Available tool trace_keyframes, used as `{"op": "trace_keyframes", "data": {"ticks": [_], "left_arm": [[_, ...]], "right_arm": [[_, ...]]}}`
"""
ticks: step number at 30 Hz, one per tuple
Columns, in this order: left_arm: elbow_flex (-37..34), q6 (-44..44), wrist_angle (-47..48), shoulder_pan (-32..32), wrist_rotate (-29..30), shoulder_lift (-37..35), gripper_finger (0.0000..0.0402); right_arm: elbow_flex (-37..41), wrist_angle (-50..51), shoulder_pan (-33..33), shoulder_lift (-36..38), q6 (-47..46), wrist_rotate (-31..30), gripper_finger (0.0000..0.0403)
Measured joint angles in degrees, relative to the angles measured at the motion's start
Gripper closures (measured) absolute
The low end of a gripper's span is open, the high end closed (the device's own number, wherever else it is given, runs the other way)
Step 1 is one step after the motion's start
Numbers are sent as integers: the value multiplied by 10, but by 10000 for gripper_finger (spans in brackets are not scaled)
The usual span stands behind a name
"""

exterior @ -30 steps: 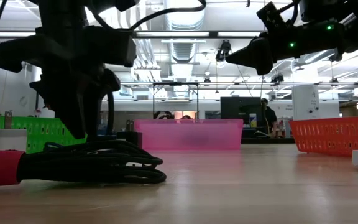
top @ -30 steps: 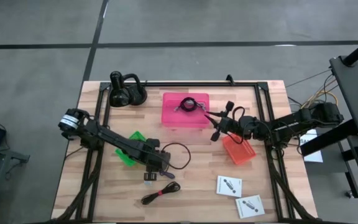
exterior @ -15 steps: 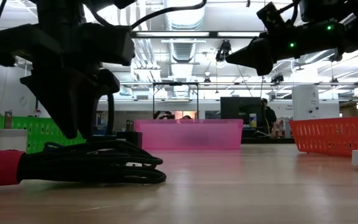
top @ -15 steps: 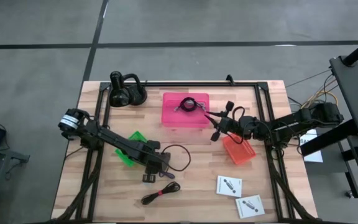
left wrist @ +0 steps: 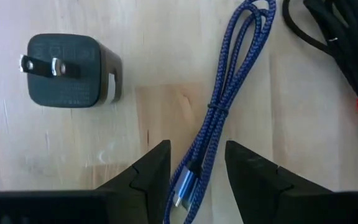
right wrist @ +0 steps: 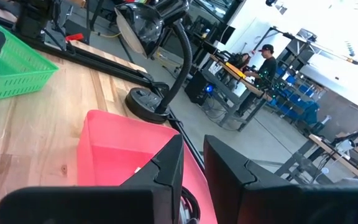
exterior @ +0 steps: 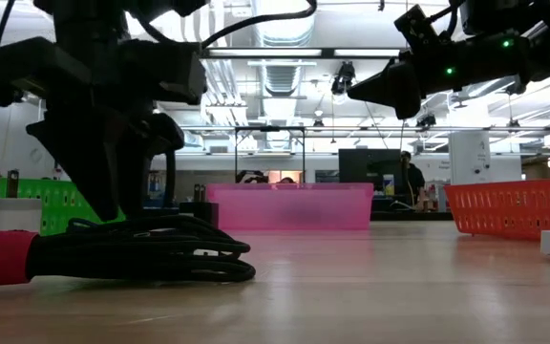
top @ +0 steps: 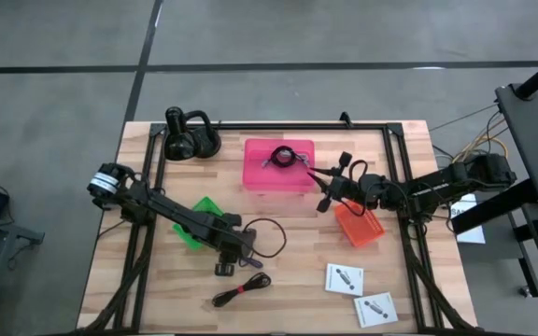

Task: Pick and place items into bin
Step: Put the blue charger cable into the pink bin

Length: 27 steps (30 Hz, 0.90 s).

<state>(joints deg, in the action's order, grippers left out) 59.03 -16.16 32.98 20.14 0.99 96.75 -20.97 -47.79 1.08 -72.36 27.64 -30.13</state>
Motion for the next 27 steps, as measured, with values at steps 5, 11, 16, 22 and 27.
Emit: {"op": "trace_keyframes", "data": {"ticks": [5,11,16,22,27], "left_arm": [[-15,0,-19,0,12,0,265],[-15,0,-22,1,12,2,265],[-14,0,-22,1,4,23,265],[-7,0,-22,1,5,42,265],[-8,0,-24,1,5,42,265]], "right_arm": [[1,0,0,0,1,0,351],[1,0,0,0,1,0,351],[1,8,0,0,2,0,351],[1,9,0,0,6,0,351],[1,9,0,0,6,0,351]]}}
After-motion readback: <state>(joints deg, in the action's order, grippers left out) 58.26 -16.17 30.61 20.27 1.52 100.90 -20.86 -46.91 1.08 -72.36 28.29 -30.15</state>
